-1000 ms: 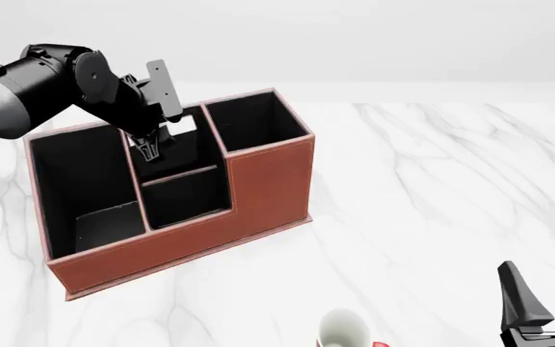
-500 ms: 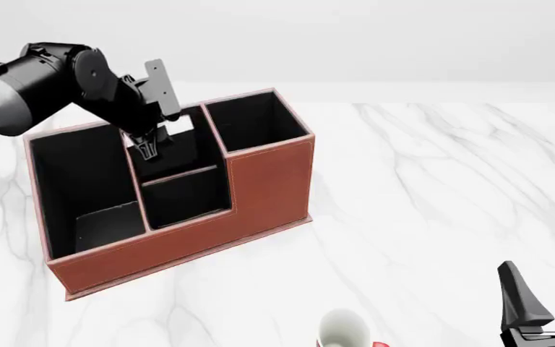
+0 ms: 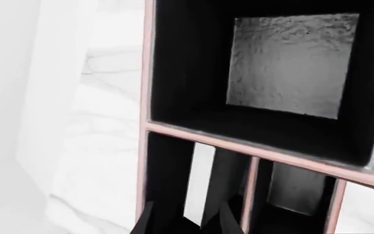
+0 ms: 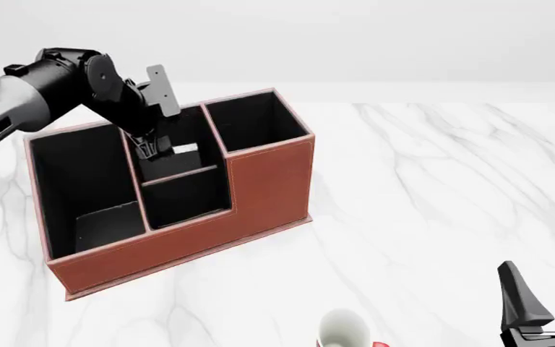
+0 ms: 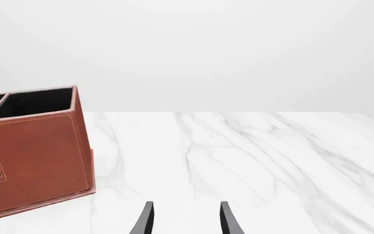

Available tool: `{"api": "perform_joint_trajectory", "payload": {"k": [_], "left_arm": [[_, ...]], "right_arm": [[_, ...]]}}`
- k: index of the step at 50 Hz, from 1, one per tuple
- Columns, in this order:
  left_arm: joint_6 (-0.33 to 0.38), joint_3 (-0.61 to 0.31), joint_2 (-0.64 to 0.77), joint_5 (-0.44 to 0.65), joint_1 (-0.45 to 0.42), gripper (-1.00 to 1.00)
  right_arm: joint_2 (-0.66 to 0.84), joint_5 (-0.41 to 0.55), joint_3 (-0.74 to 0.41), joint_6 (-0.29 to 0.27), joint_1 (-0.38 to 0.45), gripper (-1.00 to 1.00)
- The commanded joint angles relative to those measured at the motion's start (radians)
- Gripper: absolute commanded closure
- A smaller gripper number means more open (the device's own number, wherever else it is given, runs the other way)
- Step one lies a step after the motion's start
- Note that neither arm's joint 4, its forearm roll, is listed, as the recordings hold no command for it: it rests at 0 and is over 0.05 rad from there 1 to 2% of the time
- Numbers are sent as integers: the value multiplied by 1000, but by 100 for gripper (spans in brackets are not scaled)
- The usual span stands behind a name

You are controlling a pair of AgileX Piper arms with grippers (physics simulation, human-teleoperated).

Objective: Pick up the book and place it in the front compartment of the caddy.

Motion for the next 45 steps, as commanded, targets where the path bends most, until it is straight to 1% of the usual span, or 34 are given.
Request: {"api": "perform_joint_trajectory", "payload": {"k": [1,2,3,5,8,13,15,17,19,20,25,29,30,33,37,39,40,41,45], "left_arm": [[23,-5,3,-8,27,-100],[5,-7,-9,3,10,-100],[19,1,-13,-4,21,-100],[3,1,-26,7,3,-100],[12,5,-33,8,9,-100],[3,7,-55,20,-2,-100],[-18,5,-71,34,-16,-100],[-13,25,-85,34,-16,-100],[-13,25,-86,33,-16,-100],[-12,43,-104,32,-19,-100],[-17,76,-159,46,-36,-100],[-10,102,-186,46,-34,-100],[-21,109,-206,56,-45,-100],[-17,125,-222,53,-41,-100],[-14,174,-270,46,-51,-100],[-13,182,-277,47,-51,-100],[-5,209,-305,39,-54,-100],[-5,210,-306,39,-54,-100],[-13,248,-355,41,-82,-100]], "right_arm": [[-4,2,1,0,0,-100],[-3,2,1,0,0,-100],[-3,2,1,0,0,-100],[-3,2,1,0,0,-100],[-3,2,1,0,0,-100],[-3,2,1,0,0,-100],[-3,2,1,0,0,-100],[-3,2,1,0,0,-100],[-3,2,1,0,0,-100],[-3,2,1,0,0,-100],[-3,2,1,0,0,-100],[-3,2,1,0,0,-100],[-3,2,1,0,0,-100],[-3,2,1,0,0,-100],[-3,2,1,0,0,-100],[-3,2,1,0,0,-100],[-3,2,1,0,0,-100],[-3,2,1,0,0,-100],[-3,2,1,0,0,-100]]}}
